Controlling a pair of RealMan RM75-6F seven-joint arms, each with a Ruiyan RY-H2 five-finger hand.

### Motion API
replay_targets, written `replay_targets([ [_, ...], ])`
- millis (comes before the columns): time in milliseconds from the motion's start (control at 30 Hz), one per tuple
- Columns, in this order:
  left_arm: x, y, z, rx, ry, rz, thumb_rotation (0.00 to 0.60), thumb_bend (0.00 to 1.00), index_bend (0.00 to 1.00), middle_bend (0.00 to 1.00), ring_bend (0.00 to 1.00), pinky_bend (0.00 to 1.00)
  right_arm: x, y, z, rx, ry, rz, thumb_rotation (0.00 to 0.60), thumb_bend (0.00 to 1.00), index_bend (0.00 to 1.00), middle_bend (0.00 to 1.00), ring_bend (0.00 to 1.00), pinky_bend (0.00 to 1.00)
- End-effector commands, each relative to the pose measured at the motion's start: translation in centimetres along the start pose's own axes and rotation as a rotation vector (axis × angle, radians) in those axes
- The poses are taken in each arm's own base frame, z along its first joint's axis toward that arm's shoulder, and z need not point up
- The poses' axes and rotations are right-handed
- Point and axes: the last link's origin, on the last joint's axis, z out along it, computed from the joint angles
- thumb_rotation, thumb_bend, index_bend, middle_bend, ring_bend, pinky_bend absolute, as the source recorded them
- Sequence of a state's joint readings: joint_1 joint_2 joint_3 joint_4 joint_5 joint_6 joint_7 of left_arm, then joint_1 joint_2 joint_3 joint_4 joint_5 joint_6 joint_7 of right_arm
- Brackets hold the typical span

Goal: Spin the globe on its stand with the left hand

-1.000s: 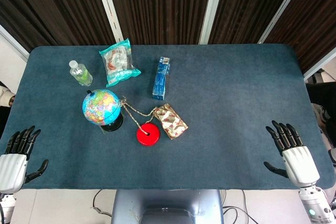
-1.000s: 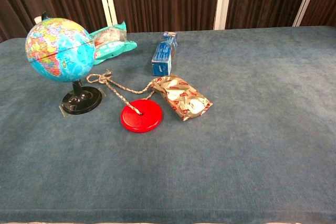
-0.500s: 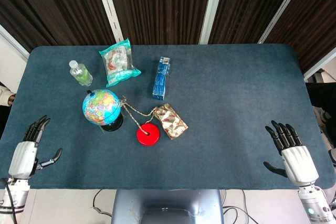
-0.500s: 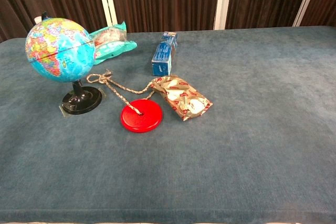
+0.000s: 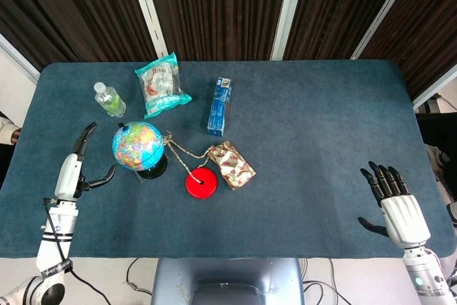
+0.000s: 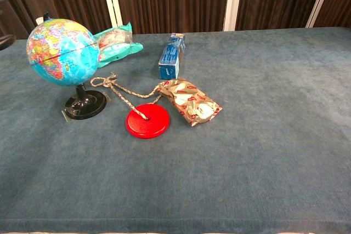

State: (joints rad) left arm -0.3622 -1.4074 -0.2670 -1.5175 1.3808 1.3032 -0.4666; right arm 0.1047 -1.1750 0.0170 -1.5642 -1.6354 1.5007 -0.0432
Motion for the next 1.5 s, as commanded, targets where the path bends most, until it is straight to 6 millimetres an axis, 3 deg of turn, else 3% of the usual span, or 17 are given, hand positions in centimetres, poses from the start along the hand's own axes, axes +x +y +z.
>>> replay_targets([
  [33, -0.9, 0.2, 0.7, 0.004, -0.015, -0.009, 0.6, 0.31, 0.0, 0.0, 0.0, 0.03, 0.0, 0.0, 0.0, 0.0, 0.001, 0.0, 0.6, 0.06, 0.0, 0.0, 0.0, 0.0],
  [500, -3.3, 0.1, 2.9, 0.033, -0.029, 0.016, 0.6, 0.31, 0.0, 0.0, 0.0, 0.03, 0.3, 0.3, -0.1, -0.011, 0.006, 0.002, 0.6, 0.06, 0.0, 0.0, 0.0, 0.0],
  [1500, -2.4, -2.4, 3.5, 0.104, 0.012, 0.088, 0.6, 0.31, 0.0, 0.0, 0.0, 0.04, 0.3, 0.2, -0.2, -0.012, 0.007, 0.001, 0.6, 0.07, 0.0, 0.0, 0.0, 0.0],
])
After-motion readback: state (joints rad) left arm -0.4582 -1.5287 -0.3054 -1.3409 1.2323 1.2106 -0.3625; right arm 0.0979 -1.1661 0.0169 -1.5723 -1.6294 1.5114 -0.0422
